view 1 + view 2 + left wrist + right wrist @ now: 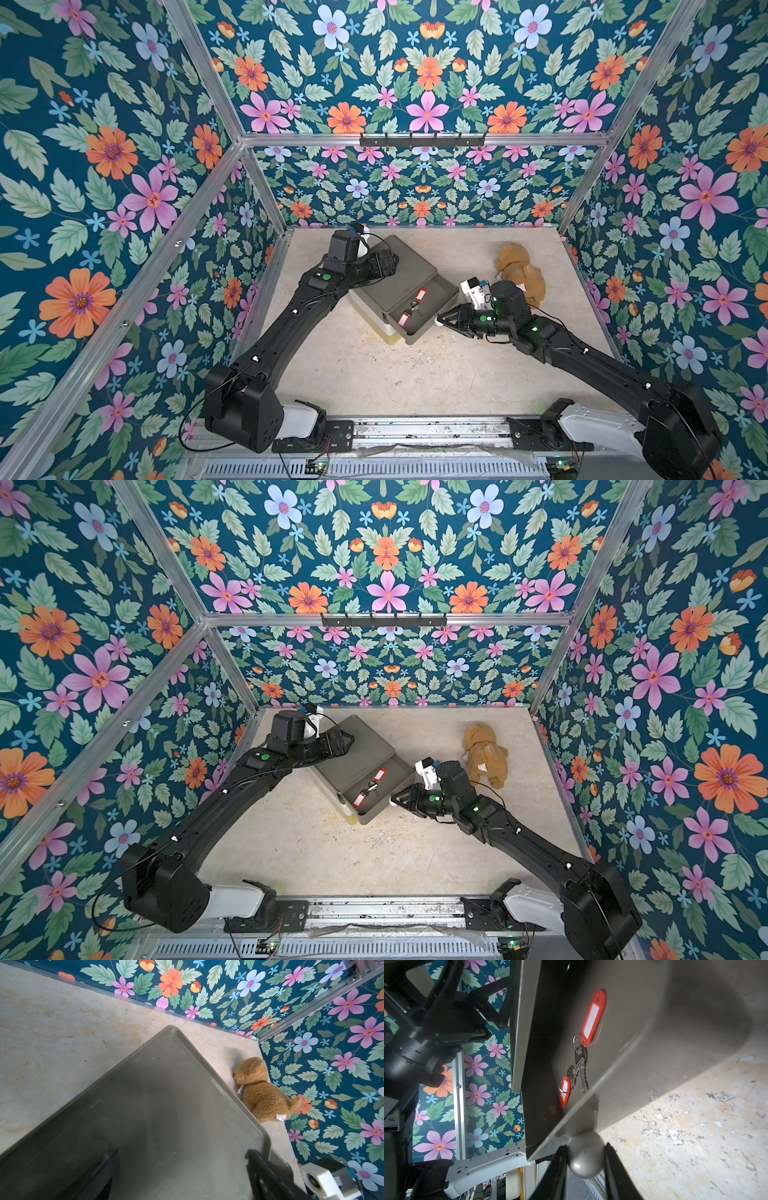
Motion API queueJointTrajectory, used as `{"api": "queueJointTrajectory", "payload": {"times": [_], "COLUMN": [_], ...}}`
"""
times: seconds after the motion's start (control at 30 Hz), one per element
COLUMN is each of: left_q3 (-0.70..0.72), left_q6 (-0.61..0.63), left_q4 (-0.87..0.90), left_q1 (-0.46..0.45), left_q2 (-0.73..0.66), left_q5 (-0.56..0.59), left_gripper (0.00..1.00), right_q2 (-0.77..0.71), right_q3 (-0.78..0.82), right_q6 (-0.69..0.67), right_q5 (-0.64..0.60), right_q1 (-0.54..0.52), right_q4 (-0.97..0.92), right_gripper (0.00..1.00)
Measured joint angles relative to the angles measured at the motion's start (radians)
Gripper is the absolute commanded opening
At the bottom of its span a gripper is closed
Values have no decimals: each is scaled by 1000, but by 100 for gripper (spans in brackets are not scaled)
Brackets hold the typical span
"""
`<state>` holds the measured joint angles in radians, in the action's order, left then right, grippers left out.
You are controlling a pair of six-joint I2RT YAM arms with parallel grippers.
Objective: Take the keys out of the drawer
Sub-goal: Open the drawer in the storage box.
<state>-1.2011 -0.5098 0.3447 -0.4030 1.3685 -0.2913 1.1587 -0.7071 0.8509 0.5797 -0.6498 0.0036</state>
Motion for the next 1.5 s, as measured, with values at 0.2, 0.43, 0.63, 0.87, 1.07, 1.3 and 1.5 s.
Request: {"api": "queueJointTrajectory", "payload": {"times": [0.2, 0.43, 0.63, 0.87, 1.07, 1.3, 1.5], "left_q3": [0, 18, 28, 30, 21, 21, -18], "left_q6": [5, 12, 14, 14, 15, 14, 15], "left_q4": [-7, -28, -37, -45, -61, -75, -25], "left_q1": [0, 0, 0, 0, 0, -1, -3], "left_q2": [4, 0, -5, -2, 16, 21, 33], "left_q5": [0, -2, -3, -7, -16, -20, -14], "left_gripper": [99, 99, 99, 99, 99, 99, 99], "right_q2": [-35, -82, -92, -105, -108, -110, -132], "right_q3": [7, 29, 42, 27, 31, 58, 51], "right_q6": [-3, -5, -6, -11, -17, -21, -16], "right_q5": [-4, -7, -7, -11, -11, -3, -31], "right_q1": [0, 0, 0, 0, 2, 4, 2], "right_q4": [-38, -74, -66, -113, -115, -72, -98], "right_gripper": [21, 21, 23, 24, 24, 27, 41]}}
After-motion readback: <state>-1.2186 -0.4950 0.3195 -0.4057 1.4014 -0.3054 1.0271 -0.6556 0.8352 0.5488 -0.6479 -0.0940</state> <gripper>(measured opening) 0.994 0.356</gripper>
